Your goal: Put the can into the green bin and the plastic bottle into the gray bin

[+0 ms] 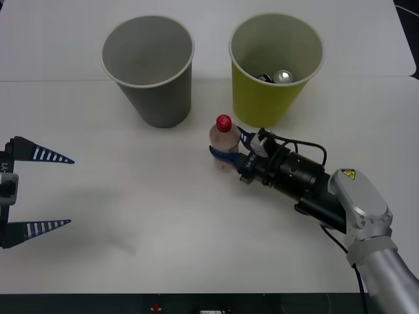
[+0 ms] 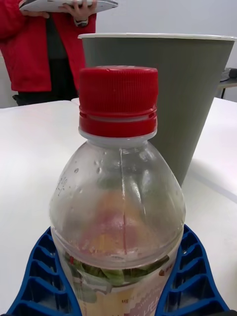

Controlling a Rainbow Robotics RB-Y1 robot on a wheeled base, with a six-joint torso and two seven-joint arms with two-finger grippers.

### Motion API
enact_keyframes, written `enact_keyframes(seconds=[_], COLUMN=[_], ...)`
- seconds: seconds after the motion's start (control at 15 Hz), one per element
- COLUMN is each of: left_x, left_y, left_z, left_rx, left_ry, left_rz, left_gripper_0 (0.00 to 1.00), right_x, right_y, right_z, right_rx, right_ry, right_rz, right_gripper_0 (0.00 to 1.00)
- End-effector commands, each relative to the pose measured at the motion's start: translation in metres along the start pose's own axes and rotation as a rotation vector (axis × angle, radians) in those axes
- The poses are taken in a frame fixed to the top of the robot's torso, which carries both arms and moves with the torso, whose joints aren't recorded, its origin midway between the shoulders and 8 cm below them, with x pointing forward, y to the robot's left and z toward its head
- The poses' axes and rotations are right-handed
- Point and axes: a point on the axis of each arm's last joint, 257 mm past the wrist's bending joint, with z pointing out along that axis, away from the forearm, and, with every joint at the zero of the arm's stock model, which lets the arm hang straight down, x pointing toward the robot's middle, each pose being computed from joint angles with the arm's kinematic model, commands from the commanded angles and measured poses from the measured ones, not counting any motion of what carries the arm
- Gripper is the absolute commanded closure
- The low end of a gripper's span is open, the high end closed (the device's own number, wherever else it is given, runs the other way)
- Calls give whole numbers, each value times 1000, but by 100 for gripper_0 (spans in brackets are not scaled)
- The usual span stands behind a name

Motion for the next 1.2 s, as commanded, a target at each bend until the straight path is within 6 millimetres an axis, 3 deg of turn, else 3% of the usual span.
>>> enact_keyframes(seconds=[0.07,0.47,0.73,1.2], left_x=[0,0,0,0], left_y=[0,0,0,0], left_z=[0,0,0,0], left_rx=[0,0,0,0], left_ry=[0,0,0,0], left_rz=[0,0,0,0], left_gripper_0=[0,0,0,0], right_x=[3,-18,-37,-57], right_y=[0,1,8,4], right_z=[-2,-30,-58,-112], right_rx=[-9,-52,-74,-80], right_ry=[16,127,241,523], right_rz=[3,20,37,1], right_gripper_0=[100,100,100,100])
